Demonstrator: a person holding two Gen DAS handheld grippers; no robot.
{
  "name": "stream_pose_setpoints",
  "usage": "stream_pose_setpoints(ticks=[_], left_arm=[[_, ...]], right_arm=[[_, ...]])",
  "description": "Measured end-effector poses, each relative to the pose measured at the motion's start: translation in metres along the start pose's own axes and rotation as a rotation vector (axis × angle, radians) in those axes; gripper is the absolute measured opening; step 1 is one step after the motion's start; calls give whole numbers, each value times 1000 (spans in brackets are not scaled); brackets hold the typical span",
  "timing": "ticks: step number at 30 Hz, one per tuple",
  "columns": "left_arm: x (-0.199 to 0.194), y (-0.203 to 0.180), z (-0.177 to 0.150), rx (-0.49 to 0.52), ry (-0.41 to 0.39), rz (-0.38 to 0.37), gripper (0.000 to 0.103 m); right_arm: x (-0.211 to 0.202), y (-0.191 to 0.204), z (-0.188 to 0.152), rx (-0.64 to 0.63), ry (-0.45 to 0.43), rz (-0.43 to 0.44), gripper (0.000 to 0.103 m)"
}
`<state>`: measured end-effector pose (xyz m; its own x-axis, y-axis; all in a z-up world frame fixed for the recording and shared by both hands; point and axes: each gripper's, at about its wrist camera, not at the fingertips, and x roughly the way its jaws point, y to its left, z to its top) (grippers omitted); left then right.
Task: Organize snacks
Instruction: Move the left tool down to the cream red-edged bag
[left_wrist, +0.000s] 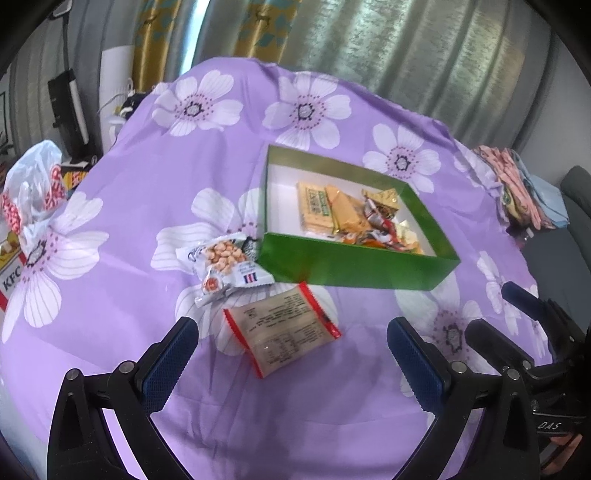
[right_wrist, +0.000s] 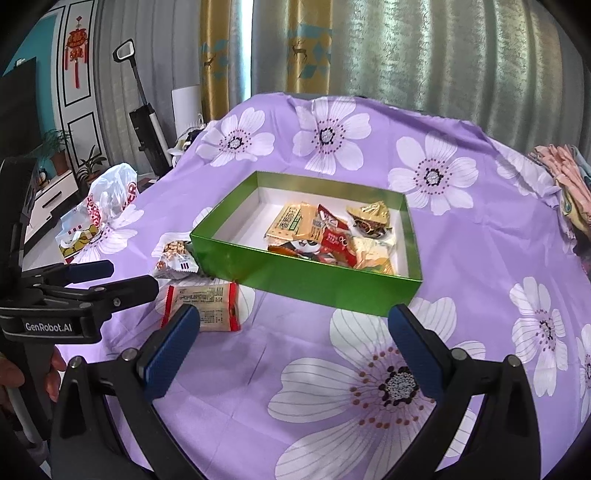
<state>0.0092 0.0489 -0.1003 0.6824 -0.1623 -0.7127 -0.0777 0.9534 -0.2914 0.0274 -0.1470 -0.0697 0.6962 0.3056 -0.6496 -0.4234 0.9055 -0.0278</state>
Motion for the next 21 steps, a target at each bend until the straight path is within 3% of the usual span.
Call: stream_pose_setpoints(ticks=[15, 21], left_arm=[[34, 34, -5, -116, 85, -18, 102], [44, 42, -8, -163, 115, -58, 102]], right_arm=[[47, 6, -4, 0, 81, 62, 102], [69, 12, -12, 4, 110, 195, 102]])
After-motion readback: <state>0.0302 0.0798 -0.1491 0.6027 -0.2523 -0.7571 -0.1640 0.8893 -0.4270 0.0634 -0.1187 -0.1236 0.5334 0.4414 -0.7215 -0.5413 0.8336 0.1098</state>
